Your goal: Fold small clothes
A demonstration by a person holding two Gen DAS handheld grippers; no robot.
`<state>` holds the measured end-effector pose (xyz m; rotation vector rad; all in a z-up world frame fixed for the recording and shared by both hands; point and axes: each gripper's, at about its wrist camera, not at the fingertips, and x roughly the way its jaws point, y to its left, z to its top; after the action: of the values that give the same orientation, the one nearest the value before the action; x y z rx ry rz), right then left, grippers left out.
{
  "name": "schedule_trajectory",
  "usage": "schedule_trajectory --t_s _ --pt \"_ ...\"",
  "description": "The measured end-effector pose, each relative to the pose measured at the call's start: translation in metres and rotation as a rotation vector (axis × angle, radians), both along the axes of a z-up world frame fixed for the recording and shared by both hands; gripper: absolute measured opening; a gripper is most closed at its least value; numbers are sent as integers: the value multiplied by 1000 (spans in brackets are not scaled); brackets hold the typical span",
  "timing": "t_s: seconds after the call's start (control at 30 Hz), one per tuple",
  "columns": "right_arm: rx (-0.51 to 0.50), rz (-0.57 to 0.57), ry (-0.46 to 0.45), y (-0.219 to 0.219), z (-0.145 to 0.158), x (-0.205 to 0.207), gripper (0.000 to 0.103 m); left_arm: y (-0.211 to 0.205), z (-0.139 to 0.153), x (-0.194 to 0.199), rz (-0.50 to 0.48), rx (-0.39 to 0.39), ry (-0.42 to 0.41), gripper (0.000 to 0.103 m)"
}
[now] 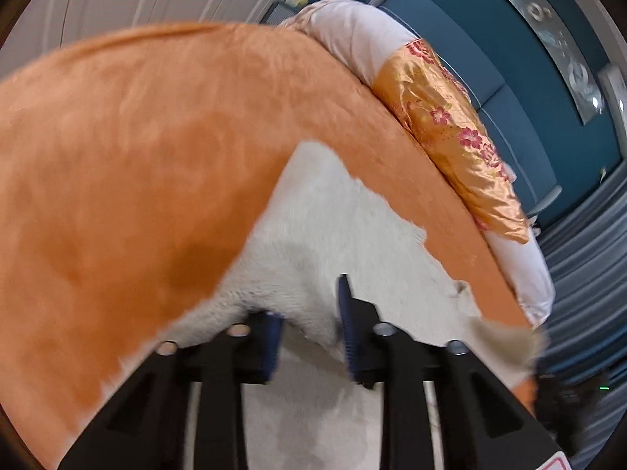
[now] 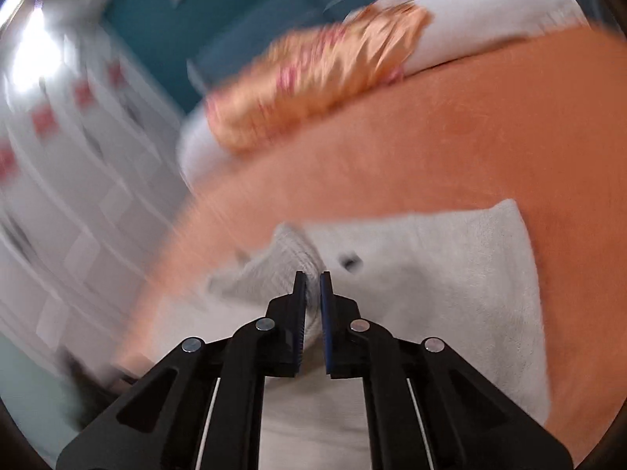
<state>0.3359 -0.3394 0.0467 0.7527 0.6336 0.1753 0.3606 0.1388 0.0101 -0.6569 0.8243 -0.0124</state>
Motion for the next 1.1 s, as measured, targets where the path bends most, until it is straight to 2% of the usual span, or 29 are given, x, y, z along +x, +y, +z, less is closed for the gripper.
schedule_trajectory --t_s 0.07,0.1,0.17,0.2,0.23,0.3,0.33,0.37,0.4,0.43,0.53,0.57,0.6,0.63,0.67,0.7,0.73,0.77,0.83,0.87,0.93,0.97,1.0,1.1 --pt "119 -87 31 -26 -21 -15 4 4 -9 1 -6 8 17 18" --pt "130 -121 113 -34 -44 -17 0 4 -16 2 -8 8 36 18" --pt "54 -127 277 -35 -84 -18 0 6 -32 1 14 33 84 16" --pt "46 -103 282 -33 -92 -23 0 9 -39 -2 22 16 81 20" --pt "35 -91 258 -31 -91 -27 0 12 -42 -6 31 7 64 20" --pt "-27 -76 218 -25 -81 -34 7 11 -42 -11 18 18 31 20" --pt "-49 -65 197 -22 -75 -34 21 10 -42 -12 14 27 26 20" --pt "-58 -57 184 -20 -72 -31 43 9 -41 -12 8 34 23 20" --pt "-68 -55 172 -20 -68 -25 52 10 -40 -13 6 21 20 20" --pt "-76 -61 169 -20 -67 -18 60 10 -39 -13 8 2 18 25" --pt "-100 -43 211 -11 -72 9 60 11 -37 -11 11 -79 22 40" --pt "-125 -42 223 -8 -70 16 57 10 -35 -9 15 -83 33 40" --pt "-157 -31 224 -3 -69 20 47 9 -34 -7 16 -83 41 40" --pt "-193 10 221 5 -65 25 3 8 -32 -5 18 -79 49 37" --pt "-204 40 216 10 -59 26 6 8 -29 -3 20 -75 51 33" --pt "-217 28 171 14 -47 22 6 8 -26 -2 23 -70 48 19" --pt "-209 19 81 17 -27 10 6 10 -21 -2 27 -56 36 7" --pt "-196 -1 18 15 -10 -4 5 12 -16 -3 28 -38 21 7" --pt "-185 -60 -34 2 -2 -28 5 15 -12 -6 22 -14 2 7" --pt "-205 -90 4 -5 -13 -33 5 14 -14 -6 9 19 7 7" --pt "-222 -90 187 -16 -62 -25 5 12 -26 -6 -15 45 35 7" --pt "-215 -91 250 -19 -79 -26 5 11 -35 -6 -20 54 58 7" --pt "-172 -98 224 -23 -81 -36 5 11 -41 -8 -19 58 56 9" --pt "-167 -103 130 -20 -58 -52 5 7 -41 -15 -18 103 11 9"
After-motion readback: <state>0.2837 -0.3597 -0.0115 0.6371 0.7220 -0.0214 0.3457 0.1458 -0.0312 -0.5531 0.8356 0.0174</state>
